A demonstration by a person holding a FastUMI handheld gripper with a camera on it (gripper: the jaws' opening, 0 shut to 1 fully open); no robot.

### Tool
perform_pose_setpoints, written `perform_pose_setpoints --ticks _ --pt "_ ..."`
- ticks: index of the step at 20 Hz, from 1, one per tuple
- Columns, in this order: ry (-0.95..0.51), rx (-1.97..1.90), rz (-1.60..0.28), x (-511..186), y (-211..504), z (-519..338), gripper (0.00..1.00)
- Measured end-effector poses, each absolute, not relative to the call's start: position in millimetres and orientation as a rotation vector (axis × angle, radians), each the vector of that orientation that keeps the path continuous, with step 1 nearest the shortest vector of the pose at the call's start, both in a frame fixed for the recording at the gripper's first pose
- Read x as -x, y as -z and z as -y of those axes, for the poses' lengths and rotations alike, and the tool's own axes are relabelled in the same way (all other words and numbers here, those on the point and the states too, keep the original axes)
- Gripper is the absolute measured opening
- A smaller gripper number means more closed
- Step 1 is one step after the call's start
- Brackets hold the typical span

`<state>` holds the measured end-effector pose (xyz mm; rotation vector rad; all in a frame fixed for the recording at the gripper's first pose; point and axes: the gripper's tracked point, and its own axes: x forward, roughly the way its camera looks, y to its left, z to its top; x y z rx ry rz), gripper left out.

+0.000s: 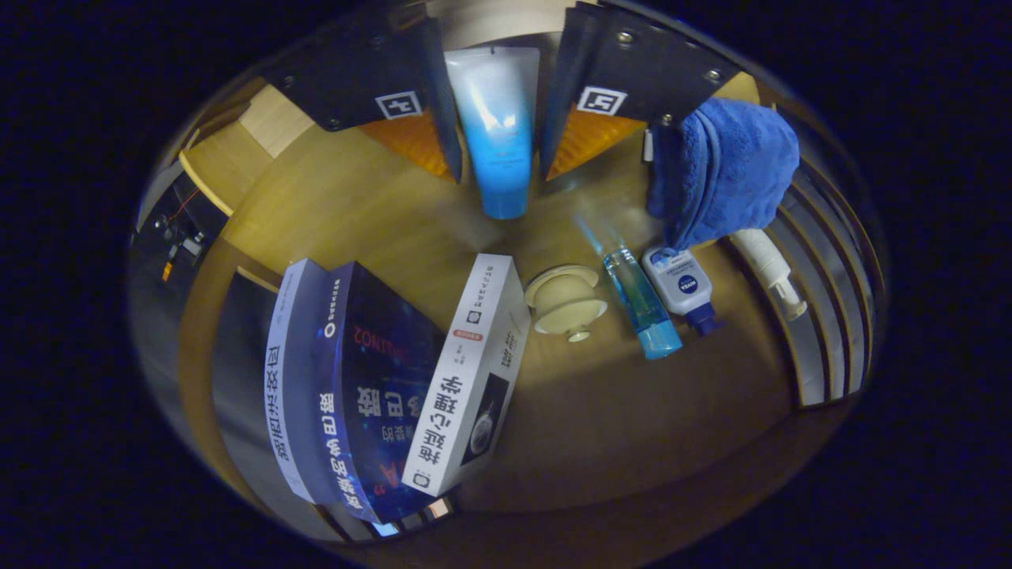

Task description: Pull open the drawer, take out the items inside it, and place them on the countertop above the cabinet.

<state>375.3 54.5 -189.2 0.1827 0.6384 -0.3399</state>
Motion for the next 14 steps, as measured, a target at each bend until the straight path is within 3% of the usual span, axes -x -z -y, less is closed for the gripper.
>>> perform_pose_setpoints --ticks 3,9,14 --pt "0.314 -0.177 -0.582 -378 166 -64 0.65" --pt "0.298 -0.111 -0.44 -343 105 -75 0.65" --pt "0.381 -0.046 -0.419 -274 94 -65 0.65"
